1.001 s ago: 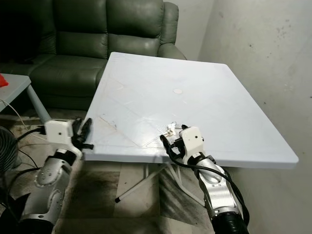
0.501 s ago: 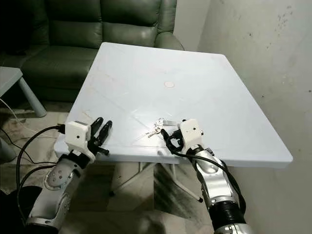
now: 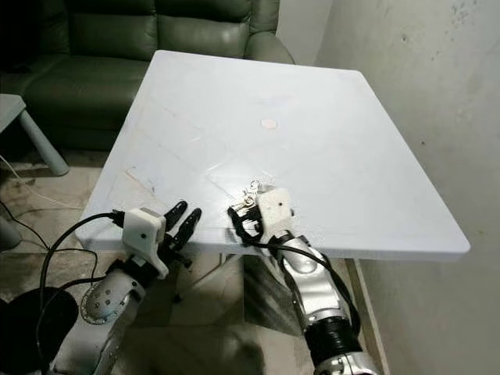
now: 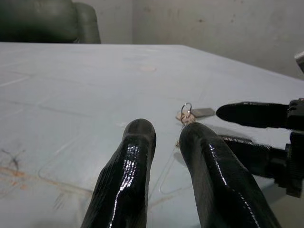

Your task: Hang keys on a hook

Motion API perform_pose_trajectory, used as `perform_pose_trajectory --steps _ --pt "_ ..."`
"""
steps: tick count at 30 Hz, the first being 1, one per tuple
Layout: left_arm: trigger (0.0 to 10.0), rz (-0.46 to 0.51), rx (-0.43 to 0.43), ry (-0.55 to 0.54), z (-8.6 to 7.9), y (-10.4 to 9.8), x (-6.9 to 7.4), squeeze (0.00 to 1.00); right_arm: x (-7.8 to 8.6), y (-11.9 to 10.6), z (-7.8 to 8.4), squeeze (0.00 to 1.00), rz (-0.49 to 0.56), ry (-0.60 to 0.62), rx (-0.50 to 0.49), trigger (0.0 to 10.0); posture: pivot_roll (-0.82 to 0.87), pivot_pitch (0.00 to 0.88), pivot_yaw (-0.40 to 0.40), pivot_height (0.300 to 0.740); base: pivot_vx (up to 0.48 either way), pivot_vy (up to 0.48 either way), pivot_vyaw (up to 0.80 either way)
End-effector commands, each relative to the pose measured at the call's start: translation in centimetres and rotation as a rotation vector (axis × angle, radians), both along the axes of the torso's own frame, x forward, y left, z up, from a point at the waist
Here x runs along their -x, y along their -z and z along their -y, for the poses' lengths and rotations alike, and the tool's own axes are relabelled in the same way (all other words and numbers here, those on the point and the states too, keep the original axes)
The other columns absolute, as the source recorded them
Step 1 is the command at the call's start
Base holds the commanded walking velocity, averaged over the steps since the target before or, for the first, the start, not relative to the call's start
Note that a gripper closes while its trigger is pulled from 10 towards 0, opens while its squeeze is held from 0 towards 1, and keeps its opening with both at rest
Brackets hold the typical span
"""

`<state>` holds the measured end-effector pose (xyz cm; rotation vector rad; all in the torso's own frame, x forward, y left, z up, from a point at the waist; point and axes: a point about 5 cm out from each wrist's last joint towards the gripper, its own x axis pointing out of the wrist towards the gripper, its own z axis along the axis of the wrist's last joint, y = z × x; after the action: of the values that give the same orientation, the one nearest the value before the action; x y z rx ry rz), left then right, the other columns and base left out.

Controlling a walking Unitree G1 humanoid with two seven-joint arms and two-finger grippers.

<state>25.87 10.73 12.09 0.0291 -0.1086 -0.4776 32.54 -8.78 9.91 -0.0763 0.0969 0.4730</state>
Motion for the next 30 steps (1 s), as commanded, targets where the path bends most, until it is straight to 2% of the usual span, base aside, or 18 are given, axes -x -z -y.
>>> perform_pose_trajectory --steps 1,7,13,24,25,26,28,29,30 --pt "10.0 0.004 -0.006 0.012 0.4 -0.4 0.3 0.00 -0.2 -0.1 -0.5 0.00 -0.011 0.003 0.003 10.0 0.08 0.170 -0.094 0.740 0.000 0.000 0.00" --pt "10.0 -0.004 -0.009 0.006 0.1 -0.5 0.7 0.00 -0.7 -0.8 -1.9 0.00 -0.009 0.009 -0.056 10.0 0.09 0.186 -0.097 0.740 0.000 0.000 0.00" --pt "10.0 -0.010 -0.013 0.006 0.1 -0.7 1.2 0.00 -1.6 -1.8 -2.6 0.00 0.016 0.043 -0.093 10.0 0.10 0.204 -0.098 0.740 0.000 0.000 0.00" --pt "10.0 -0.022 -0.020 0.004 0.2 -0.8 1.7 0.00 -3.0 -2.8 -2.6 0.00 0.035 0.087 -0.145 10.0 0.11 0.211 -0.099 0.740 0.000 0.000 0.00" --pt "10.0 -0.022 -0.021 0.004 0.2 -0.8 1.8 0.00 -3.1 -2.9 -2.5 0.00 0.038 0.096 -0.143 4.7 0.11 0.212 -0.098 0.740 0.000 0.000 0.00" --pt "10.0 -0.023 -0.021 0.003 0.2 -0.8 1.8 0.00 -3.1 -2.9 -2.5 0.00 0.039 0.105 -0.139 3.7 0.11 0.212 -0.098 0.740 0.000 0.000 0.00" --pt "10.0 -0.023 -0.021 0.003 0.2 -0.8 1.8 0.00 -3.2 -2.9 -2.4 0.00 0.041 0.110 -0.137 3.7 0.11 0.213 -0.097 0.740 0.000 0.000 0.00" --pt "10.0 -0.024 -0.022 0.002 0.2 -0.8 1.8 0.00 -3.2 -2.8 -2.4 0.00 0.035 0.113 -0.137 1.9 0.11 0.213 -0.097 0.740 0.000 0.000 0.00" --pt "10.0 -0.025 -0.022 0.002 0.2 -0.8 1.8 0.00 -3.2 -2.8 -2.4 0.00 0.031 0.115 -0.138 1.5 0.11 0.213 -0.097 0.740 0.000 0.000 0.00"
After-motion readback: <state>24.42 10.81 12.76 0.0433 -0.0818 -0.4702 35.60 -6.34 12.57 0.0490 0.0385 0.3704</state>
